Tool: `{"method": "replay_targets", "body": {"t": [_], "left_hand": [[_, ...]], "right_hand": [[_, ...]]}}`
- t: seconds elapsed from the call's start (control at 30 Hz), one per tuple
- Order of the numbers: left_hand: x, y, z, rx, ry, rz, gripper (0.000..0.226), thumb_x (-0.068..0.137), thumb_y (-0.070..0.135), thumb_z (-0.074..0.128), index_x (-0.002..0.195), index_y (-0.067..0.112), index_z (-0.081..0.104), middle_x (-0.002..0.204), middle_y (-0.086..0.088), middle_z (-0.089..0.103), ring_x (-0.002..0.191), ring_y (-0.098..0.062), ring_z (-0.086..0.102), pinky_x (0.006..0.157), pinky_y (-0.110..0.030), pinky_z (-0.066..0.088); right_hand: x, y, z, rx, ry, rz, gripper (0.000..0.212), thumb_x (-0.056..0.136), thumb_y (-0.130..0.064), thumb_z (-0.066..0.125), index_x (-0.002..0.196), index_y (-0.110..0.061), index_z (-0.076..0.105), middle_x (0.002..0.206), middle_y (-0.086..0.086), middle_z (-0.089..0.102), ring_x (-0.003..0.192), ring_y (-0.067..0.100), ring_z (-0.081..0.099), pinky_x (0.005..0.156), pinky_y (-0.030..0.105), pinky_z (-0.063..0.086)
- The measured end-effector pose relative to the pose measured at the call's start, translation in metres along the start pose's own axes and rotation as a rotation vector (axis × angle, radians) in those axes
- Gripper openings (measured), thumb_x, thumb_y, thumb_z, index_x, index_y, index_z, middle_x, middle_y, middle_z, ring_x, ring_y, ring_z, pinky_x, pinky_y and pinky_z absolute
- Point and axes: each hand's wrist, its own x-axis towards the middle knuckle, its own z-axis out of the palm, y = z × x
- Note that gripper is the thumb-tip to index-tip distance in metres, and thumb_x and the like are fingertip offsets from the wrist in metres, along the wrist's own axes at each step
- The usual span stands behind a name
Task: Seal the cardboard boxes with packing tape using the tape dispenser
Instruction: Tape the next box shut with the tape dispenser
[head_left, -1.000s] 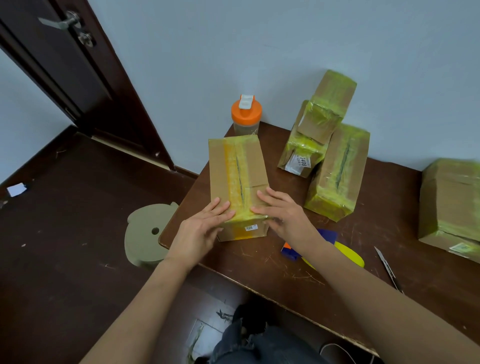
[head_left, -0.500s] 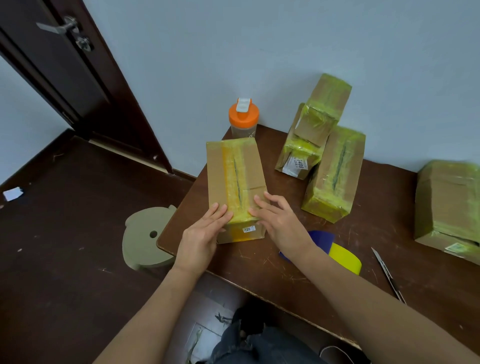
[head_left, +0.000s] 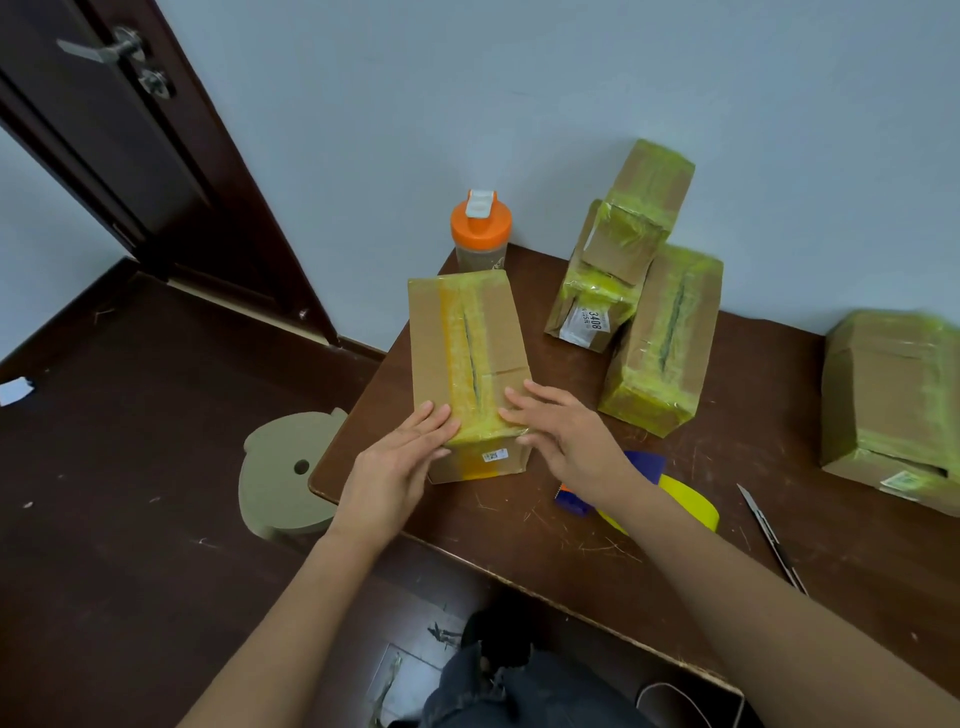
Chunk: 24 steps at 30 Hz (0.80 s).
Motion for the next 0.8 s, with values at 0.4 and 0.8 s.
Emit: {"method": "replay_targets", "body": {"t": [0.4, 0.8], "left_hand": [[0.039, 0.033, 0.042, -0.705, 0.401, -0.976, 0.051, 0.097, 0.05, 0.044, 0.137, 0.019, 0.054, 0.131, 0.005, 0.06, 0.122, -0.008, 0.054, 0.105, -0.035, 0.045], [0.043, 0.024, 0.066, -0.583, 0.721, -0.94, 0.06, 0.093, 0.043, 0.041, 0.108, -0.009, 0.066, 0.102, -0.029, 0.066, 0.098, -0.043, 0.059, 0.08, -0.047, 0.049]], "right_hand": [[0.041, -0.044, 0.059, 0.43, 0.582, 0.618, 0.047, 0.1, -0.032, 0.054, 0.145, -0.024, 0.045, 0.139, -0.009, 0.055, 0.123, 0.005, 0.054, 0.098, 0.006, 0.038], [0.043, -0.03, 0.08, 0.593, 0.88, 0.546, 0.035, 0.094, -0.014, 0.045, 0.119, -0.028, 0.066, 0.121, -0.012, 0.067, 0.11, 0.004, 0.061, 0.096, 0.021, 0.047]]}}
